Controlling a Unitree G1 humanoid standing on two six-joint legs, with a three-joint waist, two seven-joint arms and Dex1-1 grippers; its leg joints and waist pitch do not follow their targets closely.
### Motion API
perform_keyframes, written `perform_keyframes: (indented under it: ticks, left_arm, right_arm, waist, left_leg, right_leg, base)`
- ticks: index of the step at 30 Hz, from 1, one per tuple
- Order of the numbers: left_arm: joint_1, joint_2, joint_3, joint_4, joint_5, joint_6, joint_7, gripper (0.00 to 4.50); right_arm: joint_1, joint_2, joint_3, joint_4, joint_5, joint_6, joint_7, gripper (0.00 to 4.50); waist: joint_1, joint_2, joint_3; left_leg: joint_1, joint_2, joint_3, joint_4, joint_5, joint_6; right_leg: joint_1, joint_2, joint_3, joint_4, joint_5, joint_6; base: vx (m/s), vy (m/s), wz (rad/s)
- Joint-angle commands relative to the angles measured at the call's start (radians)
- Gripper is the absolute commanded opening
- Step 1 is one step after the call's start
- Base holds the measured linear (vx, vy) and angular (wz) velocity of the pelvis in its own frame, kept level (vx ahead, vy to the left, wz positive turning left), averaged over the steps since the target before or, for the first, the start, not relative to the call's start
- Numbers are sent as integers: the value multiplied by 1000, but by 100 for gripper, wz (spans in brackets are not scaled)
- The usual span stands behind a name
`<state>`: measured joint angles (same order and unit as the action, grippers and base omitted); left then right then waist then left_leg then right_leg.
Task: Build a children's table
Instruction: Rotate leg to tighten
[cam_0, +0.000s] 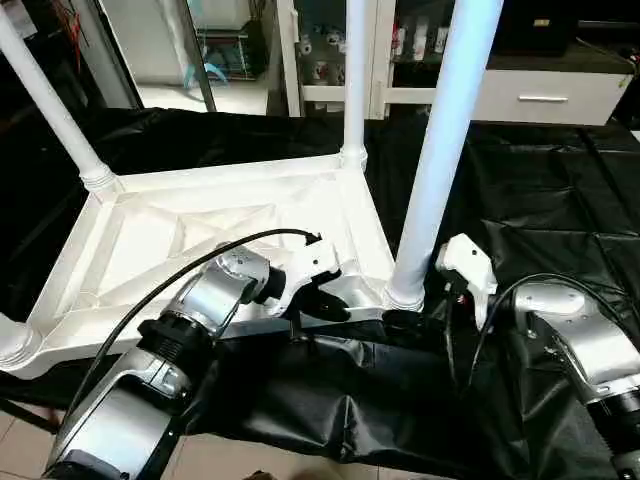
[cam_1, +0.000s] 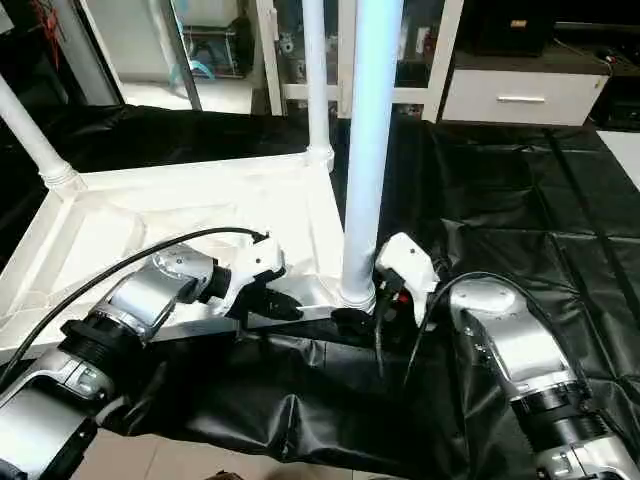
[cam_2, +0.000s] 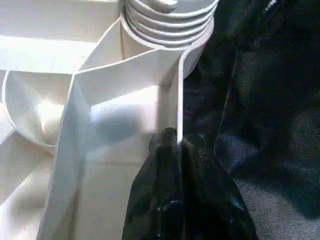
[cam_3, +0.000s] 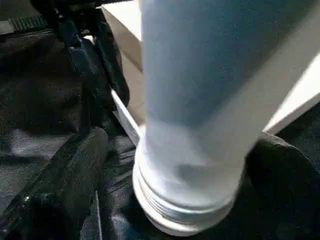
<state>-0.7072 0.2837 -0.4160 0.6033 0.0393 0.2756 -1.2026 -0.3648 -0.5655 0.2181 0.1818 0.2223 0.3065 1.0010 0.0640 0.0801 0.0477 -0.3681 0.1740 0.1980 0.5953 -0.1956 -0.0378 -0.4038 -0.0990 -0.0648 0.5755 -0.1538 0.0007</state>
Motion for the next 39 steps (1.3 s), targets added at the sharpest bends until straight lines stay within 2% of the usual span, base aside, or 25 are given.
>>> perform_keyframes:
  ticks: [1, 2, 3, 4, 6, 7, 10, 11, 15, 17, 27, 28, 32, 33, 34, 36, 37, 38, 39]
  left_arm:
    - [24, 3, -43, -1, 26, 21, -13, 0]
    - [23, -2, -44, -1, 29, 24, -12, 0]
    - [21, -5, -42, 1, 29, 24, -10, 0]
    - [20, -7, -41, 2, 30, 24, -9, 0]
    - [18, -12, -39, 4, 31, 26, -6, 0]
    - [18, -13, -39, 4, 31, 26, -5, 0]
    - [20, -15, -39, 1, 29, 31, -2, 0]
    - [25, -16, -39, -7, 26, 36, 0, 0]
    - [31, -15, -40, -14, 26, 39, 1, 0]
    - [36, -15, -41, -21, 26, 44, -1, 0]
    - [41, -12, -40, -30, 27, 52, 0, 0]
    - [41, -11, -40, -33, 27, 54, -1, 0]
    - [39, -12, -39, -29, 29, 53, 3, 0]
    - [33, -21, -27, -15, 29, 50, 28, 0]
    - [33, -21, -27, -15, 29, 50, 28, 0]
    - [25, -36, -10, 6, 28, 46, 65, 0]
    - [12, -57, 12, 37, 26, 41, 116, 0]
    - [4, -69, 24, 54, 26, 38, 146, 0]
    - [-6, -83, 37, 75, 26, 34, 181, 0]
  right_arm:
    - [-28, 0, 13, -5, -11, 4, 12, 447]
    - [-33, -4, 13, 6, -12, 1, 22, 447]
    - [-36, -6, 13, 10, -10, 3, 27, 447]
    - [-38, -7, 13, 11, -8, 5, 30, 447]
    - [-40, -10, 10, 14, -9, 8, 38, 447]
    - [-40, -11, 10, 14, -9, 10, 40, 447]
    - [-38, -13, 9, 12, -10, 14, 43, 430]
    - [-36, -14, 8, 10, -9, 17, 46, 420]
    - [-36, -11, 7, 13, -7, 16, 47, 384]
    - [-42, -3, 6, 25, -7, 11, 44, 375]
    - [-56, 10, 7, 48, -13, 1, 48, 298]
    - [-56, 14, 6, 49, -13, 1, 45, 282]
    - [-57, 19, 5, 55, -15, -3, 38, 262]
    - [-68, 39, -3, 83, -36, -17, -16, 262]
    - [-68, 39, -3, 83, -36, -17, -16, 257]
    - [-82, 65, -16, 120, -58, -22, -87, 253]
    - [-98, 101, -34, 164, -76, -20, -173, 252]
    - [-103, 121, -44, 184, -82, -15, -216, 251]
    - [-110, 144, -55, 207, -88, -9, -266, 251]
  waist:
    - [-2, -17, -61]
    - [-3, -31, -61]
    - [-3, -33, -61]
    - [-2, -28, -61]
    - [-5, -36, -62]
    - [-3, -32, -61]
    - [-4, -35, -61]
    - [-5, -31, -62]
    - [-5, -32, -61]
    - [-5, -33, -63]
    - [-5, -30, -65]
    - [-5, -27, -64]
    - [-5, -28, -66]
    - [-8, -34, -66]
    - [-9, -30, -63]
    - [-14, -32, -60]
    - [-20, -39, -59]
    - [-22, -41, -58]
    - [-27, -39, -56]
  left_leg:
    - [9, 53, -26, -80, -268, 54]
    - [9, 53, -25, -78, -258, 59]
    - [9, 53, -24, -78, -252, 62]
    - [10, 53, -24, -77, -244, 64]
    - [9, 53, -23, -76, -232, 67]
    - [10, 54, -24, -77, -232, 69]
    - [11, 54, -23, -76, -233, 68]
    - [11, 53, -24, -76, -234, 67]
    - [10, 54, -24, -77, -238, 65]
    - [9, 53, -24, -75, -222, 69]
    - [10, 52, -23, -73, -218, 72]
    - [10, 53, -23, -73, -220, 71]
    - [10, 52, -23, -72, -214, 72]
    - [9, 52, -22, -72, -210, 72]
    - [8, 50, -23, -73, -217, 69]
    - [10, 49, -23, -74, -244, 61]
    - [9, 45, -22, -74, -266, 50]
    - [14, 46, -26, -76, -287, 37]
    - [12, 44, -26, -76, -295, 33]
  right_leg:
    - [47, -54, 36, -66, -291, -242]
    - [48, -55, 37, -65, -303, -240]
    - [47, -55, 38, -66, -311, -237]
    - [45, -56, 38, -68, -322, -233]
    - [45, -53, 38, -66, -315, -229]
    - [44, -54, 38, -67, -316, -229]
    - [44, -53, 38, -67, -314, -229]
    - [45, -53, 38, -67, -317, -229]
    - [45, -54, 38, -69, -326, -225]
    - [46, -53, 37, -65, -297, -232]
    - [48, -52, 36, -64, -280, -243]
    - [48, -51, 36, -64, -278, -244]
    - [48, -51, 36, -62, -263, -247]
    - [48, -51, 36, -62, -258, -249]
    - [48, -51, 35, -63, -275, -247]
    - [44, -50, 35, -69, -329, -234]
    - [43, -49, 33, -74, -375, -221]
    - [41, -51, 31, -79, -422, -206]
    - [38, -50, 31, -79, -437, -200]
  base:
    - [0, 0, 0]
    - [0, 0, 0]
    - [0, 0, 0]
    - [0, 0, 0]
    - [0, 0, 0]
    - [0, 0, 0]
    - [0, 0, 0]
    - [0, 0, 0]
    - [0, 0, 0]
    - [0, 0, 0]
    - [0, 0, 0]
    - [0, 0, 0]
    - [0, 0, 0]
    - [0, 0, 0]
    - [0, 0, 0]
    - [0, 0, 0]
    - [0, 0, 0]
    - [0, 0, 0]
    - [0, 0, 0]
